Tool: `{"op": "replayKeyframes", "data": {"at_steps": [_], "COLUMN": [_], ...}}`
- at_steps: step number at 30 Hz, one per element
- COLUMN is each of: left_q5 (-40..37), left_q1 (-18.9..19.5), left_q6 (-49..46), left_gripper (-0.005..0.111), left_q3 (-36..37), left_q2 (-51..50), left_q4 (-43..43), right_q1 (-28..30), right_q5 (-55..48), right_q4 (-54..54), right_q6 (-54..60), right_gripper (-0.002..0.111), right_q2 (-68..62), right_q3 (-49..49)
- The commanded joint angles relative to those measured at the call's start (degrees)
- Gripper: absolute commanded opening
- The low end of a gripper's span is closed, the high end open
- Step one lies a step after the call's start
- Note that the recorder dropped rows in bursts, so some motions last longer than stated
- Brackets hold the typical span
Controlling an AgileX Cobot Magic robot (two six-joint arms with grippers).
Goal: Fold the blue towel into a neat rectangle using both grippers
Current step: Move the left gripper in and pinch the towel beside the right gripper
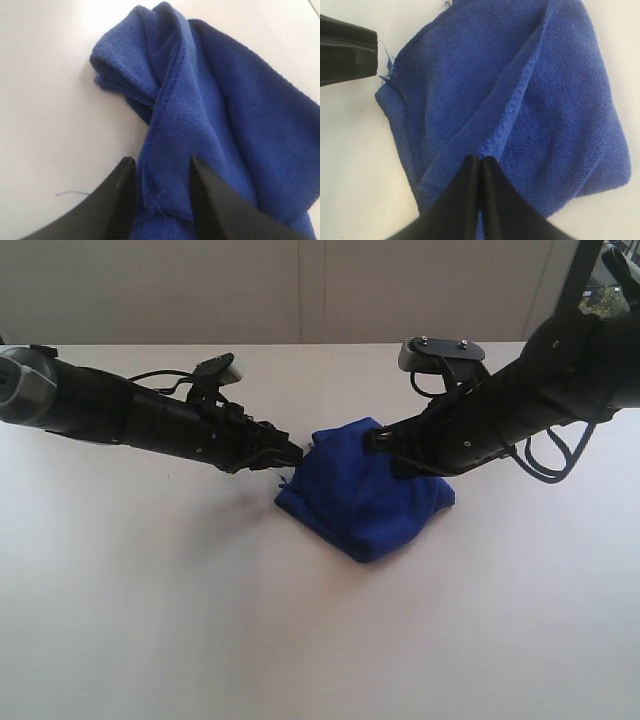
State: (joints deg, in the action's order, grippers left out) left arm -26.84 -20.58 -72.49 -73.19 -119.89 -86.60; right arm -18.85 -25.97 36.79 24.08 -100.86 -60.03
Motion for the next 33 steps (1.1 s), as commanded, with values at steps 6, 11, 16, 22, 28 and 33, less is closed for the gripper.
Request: {"op": "replayKeyframes", "data": {"at_steps": [6,11,16,22,28,33], "left_q5": [-4.1,-4.1,-4.0,-5.6,-4.9,-4.3], "left_q1": [-0.2,-0.2,-0.2,-0.2,-0.2,-0.2], "left_q6": [-2.4,-4.7,-4.7,-5.9,-6.0,-7.2], "left_gripper": [0.042,0.042,0.042,0.04,0.04,0.04], "left_q3": [-0.3,-0.3,-0.3,-0.3,-0.3,-0.3], "left_q2": [-2.7,-2.7,-2.7,-3.0,-3.7,-3.7], "left_q4": [-4.3,-4.3,-4.3,-4.3,-4.5,-4.7], "right_q1": [-0.1,-0.1,-0.1,-0.1,-0.1,-0.1], "right_q5": [0.8,0.8,0.8,1.9,1.9,1.9], "right_q4": [-0.6,-0.6,-0.6,-0.6,-0.6,-0.6], "right_q6": [0.7,0.7,0.7,0.7,0.7,0.7], "right_gripper": [0.0,0.0,0.0,0.0,0.0,0.0], "right_q2": [0.7,0.7,0.7,0.7,0.7,0.7], "right_q3": [0.1,0.1,0.1,0.1,0.1,0.1]}}
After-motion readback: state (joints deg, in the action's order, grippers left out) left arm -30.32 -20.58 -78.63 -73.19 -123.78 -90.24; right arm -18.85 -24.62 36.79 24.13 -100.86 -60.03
